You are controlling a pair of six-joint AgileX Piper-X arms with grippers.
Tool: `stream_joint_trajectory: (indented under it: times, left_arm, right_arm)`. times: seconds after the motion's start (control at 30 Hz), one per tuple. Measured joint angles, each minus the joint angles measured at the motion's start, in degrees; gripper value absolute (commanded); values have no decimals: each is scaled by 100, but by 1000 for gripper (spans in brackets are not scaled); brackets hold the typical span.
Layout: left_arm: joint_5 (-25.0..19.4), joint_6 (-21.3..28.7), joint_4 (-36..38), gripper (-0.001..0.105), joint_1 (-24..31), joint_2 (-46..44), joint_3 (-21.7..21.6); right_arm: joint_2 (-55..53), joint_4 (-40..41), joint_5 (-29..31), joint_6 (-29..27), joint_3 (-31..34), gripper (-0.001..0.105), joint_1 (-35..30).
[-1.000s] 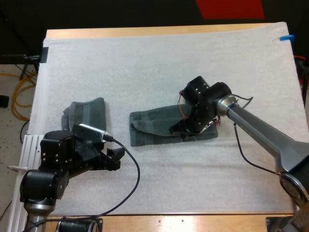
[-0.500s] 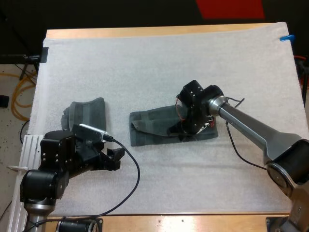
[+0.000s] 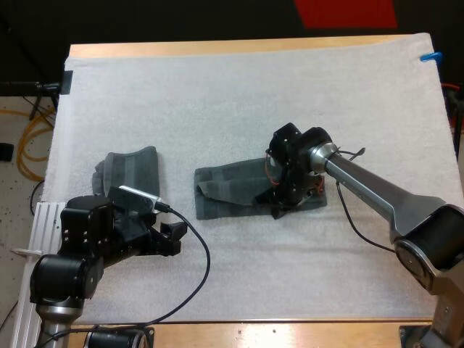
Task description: Pick towel from pile fold and stack
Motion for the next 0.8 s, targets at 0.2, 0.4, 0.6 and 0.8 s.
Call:
stream_joint_trajectory:
  times: [0.2, 0.4, 0.6, 0.8]
  left_arm:
    - [0, 0, 0, 66, 0, 0, 0]
    - [0, 0, 0, 66, 0, 0, 0]
    - [0, 0, 0, 66, 0, 0, 0]
    - [0, 0, 0, 66, 0, 0, 0]
  right_arm:
    - [0, -367, 378, 1, 0, 0, 0]
    - [0, -672, 592, 1, 0, 0, 0]
    - [0, -1464, 1377, 1, 0, 0, 11]
    - [13, -2082, 1743, 154, -257, 0, 11]
